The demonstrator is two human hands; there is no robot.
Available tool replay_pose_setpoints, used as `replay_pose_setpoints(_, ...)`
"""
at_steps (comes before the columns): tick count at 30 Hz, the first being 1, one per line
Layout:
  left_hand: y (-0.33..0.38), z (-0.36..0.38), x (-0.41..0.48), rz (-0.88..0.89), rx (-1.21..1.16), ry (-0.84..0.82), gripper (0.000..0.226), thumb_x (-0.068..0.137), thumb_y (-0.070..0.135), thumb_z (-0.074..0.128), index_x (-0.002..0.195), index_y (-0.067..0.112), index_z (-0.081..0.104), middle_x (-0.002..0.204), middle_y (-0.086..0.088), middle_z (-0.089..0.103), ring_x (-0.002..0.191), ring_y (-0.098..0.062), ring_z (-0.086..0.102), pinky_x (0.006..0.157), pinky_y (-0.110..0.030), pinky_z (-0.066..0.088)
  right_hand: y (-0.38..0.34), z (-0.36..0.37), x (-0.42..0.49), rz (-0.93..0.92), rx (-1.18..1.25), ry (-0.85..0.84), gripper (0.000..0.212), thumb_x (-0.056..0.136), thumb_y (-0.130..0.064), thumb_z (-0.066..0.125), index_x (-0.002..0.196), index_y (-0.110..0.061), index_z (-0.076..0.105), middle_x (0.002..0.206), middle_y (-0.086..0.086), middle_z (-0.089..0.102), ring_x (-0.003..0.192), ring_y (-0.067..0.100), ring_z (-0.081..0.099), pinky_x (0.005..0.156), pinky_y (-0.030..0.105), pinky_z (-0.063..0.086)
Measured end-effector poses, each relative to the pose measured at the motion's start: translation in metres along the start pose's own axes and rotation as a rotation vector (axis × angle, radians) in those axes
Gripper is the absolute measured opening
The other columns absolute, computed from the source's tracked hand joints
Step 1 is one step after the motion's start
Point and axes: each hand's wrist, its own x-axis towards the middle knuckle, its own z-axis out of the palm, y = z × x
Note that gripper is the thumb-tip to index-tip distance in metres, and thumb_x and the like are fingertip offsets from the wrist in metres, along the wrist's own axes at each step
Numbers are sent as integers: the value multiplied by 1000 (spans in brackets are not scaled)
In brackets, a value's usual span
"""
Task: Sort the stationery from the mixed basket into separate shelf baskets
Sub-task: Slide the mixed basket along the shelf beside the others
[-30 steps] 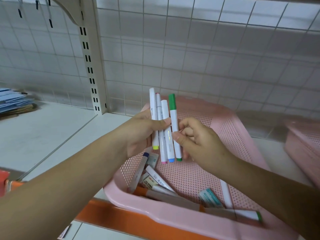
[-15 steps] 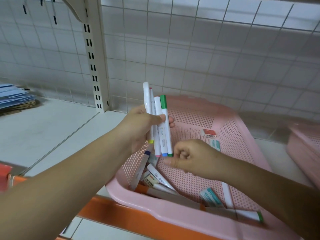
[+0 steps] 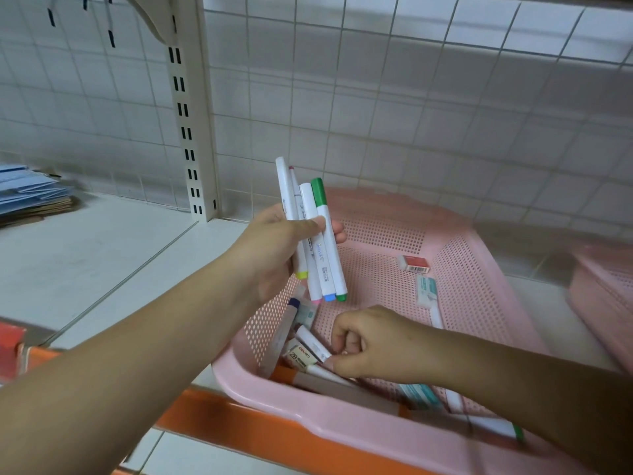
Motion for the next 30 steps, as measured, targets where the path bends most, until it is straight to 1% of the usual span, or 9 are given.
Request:
replay_pose_setpoints(3, 0, 0, -1, -1, 7, -24, 29, 89, -1, 53, 118, 4, 53, 94, -13, 71, 87, -23, 70, 75, -35, 58, 1, -4, 1, 67, 12, -3, 19, 79, -23, 67, 71, -26, 49, 71, -11, 53, 59, 6, 49, 59, 25, 43)
replay_pose_setpoints(7, 0, 0, -2, 0, 44, -40, 25, 87, 0, 56, 111, 6, 57, 96, -13, 69, 89, -25, 67, 76, -35, 57, 3, -15, 2, 202, 283, 101, 11, 78, -17, 67, 82, -17, 57, 73, -4, 56, 60, 7, 51, 55, 21, 38)
replay_pose_setpoints(11, 0, -1, -1, -7, 41, -17, 25, 86, 1, 58, 111, 6, 57, 94, -12, 68, 88, -24, 66, 75, -34, 57, 11, -29, 4, 238, 571, 476, 12, 80, -10, 64, 74, -12, 54, 61, -1, 51, 47, 5, 47, 44, 19, 34)
replay_pose_setpoints(15, 1, 1, -2, -13, 35, -16, 25, 86, 0, 58, 110, 7, 58, 86, -8, 71, 78, -19, 69, 71, -31, 58, 13, -35, 0, -90, 698, 871, 27, 80, -1, 66, 76, -25, 54, 74, -5, 62, 63, 9, 62, 56, 20, 48)
replay_pose_setpoints(20, 1, 2, -1, -51, 60, -26, 23, 86, 0, 57, 109, 5, 58, 86, -9, 69, 74, -17, 68, 72, -31, 58, 13, -32, -5, -478, 414, 1009, 31, 73, 7, 66, 77, -22, 57, 91, -8, 53, 81, 4, 58, 72, 14, 49)
replay_pose_setpoints(22, 1, 3, -2, -63, 49, -57, 24, 86, 0, 57, 109, 5, 59, 83, -7, 70, 71, -16, 68, 68, -29, 59, 12, -29, -3, -512, 255, 1013, 29, 72, 6, 63, 84, -20, 59, 90, -14, 50, 82, 7, 57, 68, 22, 51)
replay_pose_setpoints(24, 0, 3, -3, -70, 33, -81, 26, 86, 1, 57, 112, 5, 59, 88, -8, 70, 76, -18, 68, 71, -31, 58, 10, -28, -2, -540, 93, 1006, 22, 74, 9, 59, 84, -10, 64, 90, -4, 52, 79, 13, 56, 65, 27, 50)
replay_pose_setpoints(27, 0, 1, -3, -67, -26, -110, 30, 86, 4, 56, 116, 4, 58, 94, -10, 68, 79, -20, 67, 73, -33, 58, 8, -26, 0, -550, -58, 974, 18, 78, 2, 52, 85, 0, 69, 88, 8, 56, 78, 11, 51, 69, 11, 42)
replay_pose_setpoints(30, 0, 3, -5, -62, -39, -120, 29, 86, 5, 56, 115, 3, 58, 91, -9, 68, 73, -17, 68, 68, -30, 59, 7, -23, 1, -565, -112, 955, 22, 81, 5, 52, 93, 3, 70, 88, 12, 60, 77, 9, 50, 72, 8, 39)
